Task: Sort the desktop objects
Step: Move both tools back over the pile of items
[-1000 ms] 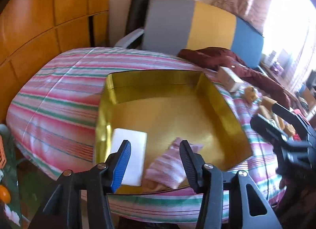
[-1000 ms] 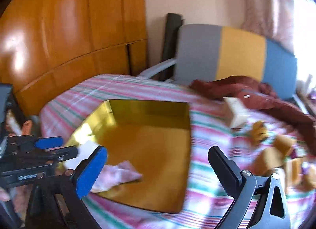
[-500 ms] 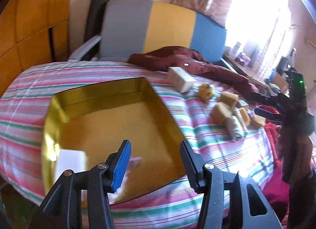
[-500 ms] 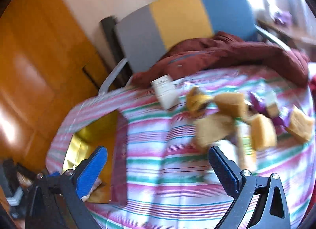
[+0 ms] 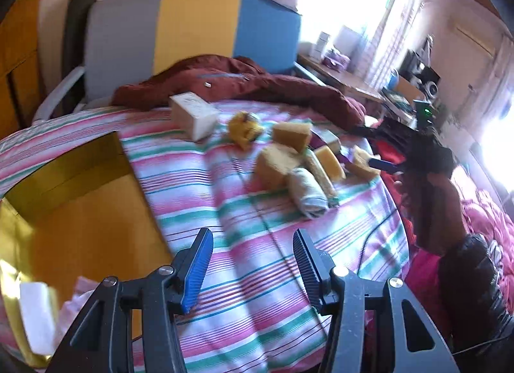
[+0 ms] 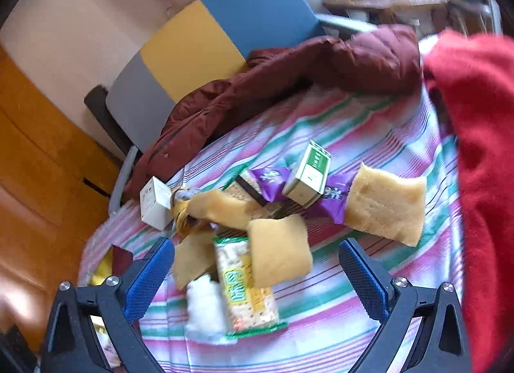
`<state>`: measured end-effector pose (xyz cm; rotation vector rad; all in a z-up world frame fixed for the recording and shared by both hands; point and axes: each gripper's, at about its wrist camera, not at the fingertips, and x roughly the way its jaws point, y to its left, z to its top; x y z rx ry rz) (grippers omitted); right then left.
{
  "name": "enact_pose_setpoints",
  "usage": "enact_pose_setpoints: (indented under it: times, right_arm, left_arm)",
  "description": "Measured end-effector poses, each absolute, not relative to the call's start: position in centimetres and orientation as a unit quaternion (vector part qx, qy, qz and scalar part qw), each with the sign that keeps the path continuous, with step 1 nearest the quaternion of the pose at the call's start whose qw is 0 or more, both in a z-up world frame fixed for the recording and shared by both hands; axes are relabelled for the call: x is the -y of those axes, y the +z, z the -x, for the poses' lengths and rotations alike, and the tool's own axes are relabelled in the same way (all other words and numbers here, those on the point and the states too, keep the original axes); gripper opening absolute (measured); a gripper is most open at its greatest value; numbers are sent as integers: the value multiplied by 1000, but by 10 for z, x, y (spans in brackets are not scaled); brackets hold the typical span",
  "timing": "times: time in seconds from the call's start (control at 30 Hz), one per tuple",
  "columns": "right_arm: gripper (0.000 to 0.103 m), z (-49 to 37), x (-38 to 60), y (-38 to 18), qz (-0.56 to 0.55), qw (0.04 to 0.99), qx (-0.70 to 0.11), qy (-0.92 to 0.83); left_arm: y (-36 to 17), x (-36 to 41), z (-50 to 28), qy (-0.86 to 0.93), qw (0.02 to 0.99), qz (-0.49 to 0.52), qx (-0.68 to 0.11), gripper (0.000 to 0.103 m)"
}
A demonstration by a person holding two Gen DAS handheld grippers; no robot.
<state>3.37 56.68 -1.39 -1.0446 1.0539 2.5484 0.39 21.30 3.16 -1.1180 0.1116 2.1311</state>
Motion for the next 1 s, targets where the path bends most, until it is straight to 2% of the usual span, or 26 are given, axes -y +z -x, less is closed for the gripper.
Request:
enact_pose_setpoints:
  times: [0.1,0.3,0.57,0.83,1.0]
  right_arm:
    - [103,-33,-580,-32,355,80,-408,837]
    - [103,-30,-584,-42,360,55,-437,822]
    - [103,-34,-581,-35,348,41,-435,830]
    - [103,-42,-590,-26,304,0,-490,817]
    - [103,-22,-597,-9,307,35,-453,836]
  left_arm:
    - [23,-231,-4,818,366,441,-45,53]
    - [0,-268,0,799,378,464,-49,53]
    - [-25,-303,12,780,389,490,-36,53]
    - [-32,-317,23,776,387,497,-27,53]
    - [-35,-318,30,783,379,492,-27,52]
